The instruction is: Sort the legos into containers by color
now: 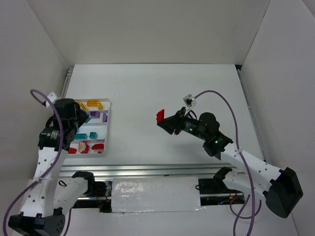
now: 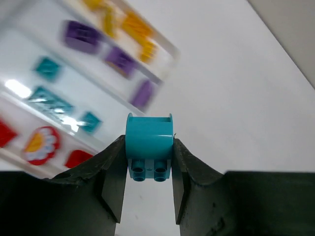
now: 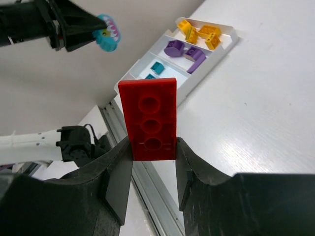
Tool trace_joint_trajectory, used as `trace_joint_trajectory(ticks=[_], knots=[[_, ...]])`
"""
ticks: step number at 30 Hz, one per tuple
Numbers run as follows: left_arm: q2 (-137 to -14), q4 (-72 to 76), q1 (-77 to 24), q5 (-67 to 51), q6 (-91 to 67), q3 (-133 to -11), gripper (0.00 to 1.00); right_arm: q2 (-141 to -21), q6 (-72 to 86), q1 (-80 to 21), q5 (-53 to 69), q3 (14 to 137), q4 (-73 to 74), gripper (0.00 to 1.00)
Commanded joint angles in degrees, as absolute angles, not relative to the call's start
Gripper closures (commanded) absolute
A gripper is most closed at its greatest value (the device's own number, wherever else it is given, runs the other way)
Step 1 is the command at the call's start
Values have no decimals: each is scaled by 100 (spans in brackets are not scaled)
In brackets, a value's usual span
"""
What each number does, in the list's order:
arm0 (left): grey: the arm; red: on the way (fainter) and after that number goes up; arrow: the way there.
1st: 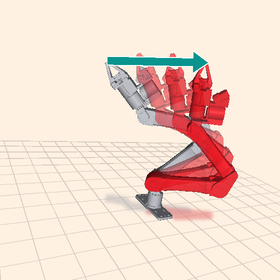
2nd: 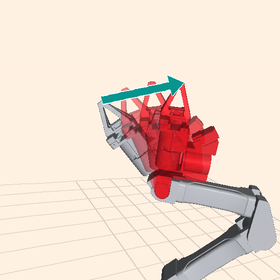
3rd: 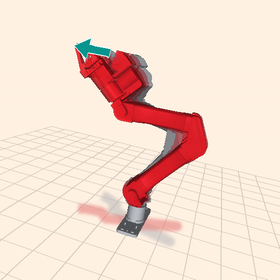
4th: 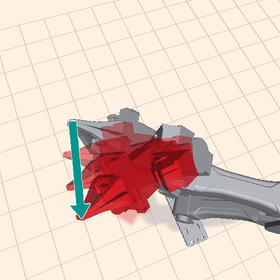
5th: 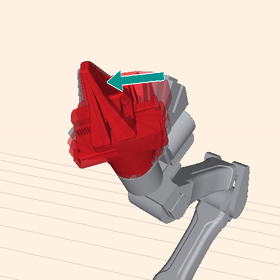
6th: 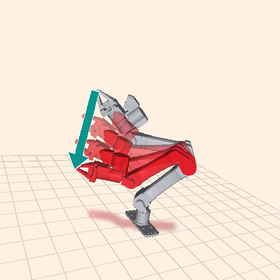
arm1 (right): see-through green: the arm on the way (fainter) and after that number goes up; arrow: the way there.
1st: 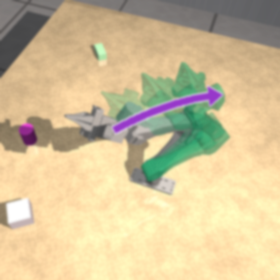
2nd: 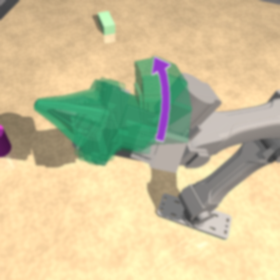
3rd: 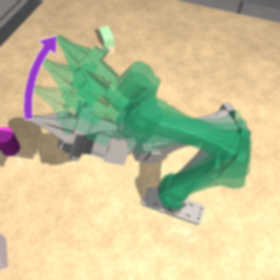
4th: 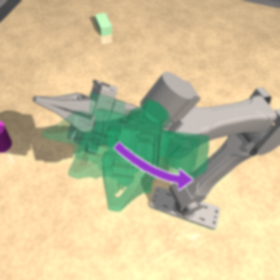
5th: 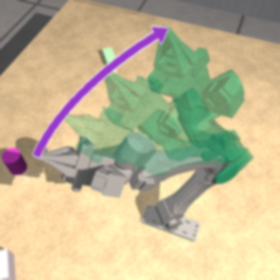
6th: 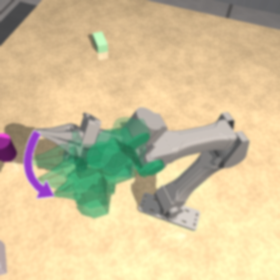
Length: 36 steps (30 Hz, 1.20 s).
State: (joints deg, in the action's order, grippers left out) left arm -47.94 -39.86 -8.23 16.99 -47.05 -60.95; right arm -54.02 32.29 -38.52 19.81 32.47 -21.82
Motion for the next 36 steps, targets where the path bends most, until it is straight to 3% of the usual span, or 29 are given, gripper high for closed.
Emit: trace_joint_trajectory(ticks=[1, 6, 11, 18, 24, 25, 27, 30, 36], knots=[[-4606, -4922, 58, 3505, -5764, -5794, 100, -5291, 3190, -3867, 1635, 3516, -1855, 100], [-4973, -3939, 921, 3349, -6222, -4854, 100, -5554, 3295, -3893, 1889, 3498, -2038, 100], [-6027, -3350, 1572, 2551, -5995, -4738, 100, -5941, 3331, -3981, 2118, 3621, -2074, 100], [-6434, -2402, 2354, 1707, -5634, -4387, 84, -6108, 3296, -4104, 2338, 3709, -2074, 100], [-6635, -2092, 2689, 1196, -5581, -4342, 62, -6407, 3234, -4245, 2452, 3911, -1960, 100], [-6705, -2057, 2733, 1134, -5581, -4333, 45, -6494, 3191, -4280, 2513, 3972, -1943, 100], [-6741, -2057, 2847, 1038, -5625, -4333, 25, -6574, 3155, -4324, 2540, 4034, -1890, 100], [-6768, -2109, 2874, 914, -5581, -4394, 15, -6741, 3103, -4421, 2522, 4148, -1820, 100], [-6146, -2285, 2856, 572, -5195, -4579, 8, -7520, 3006, -4675, 2303, 4752, -1443, 100]])
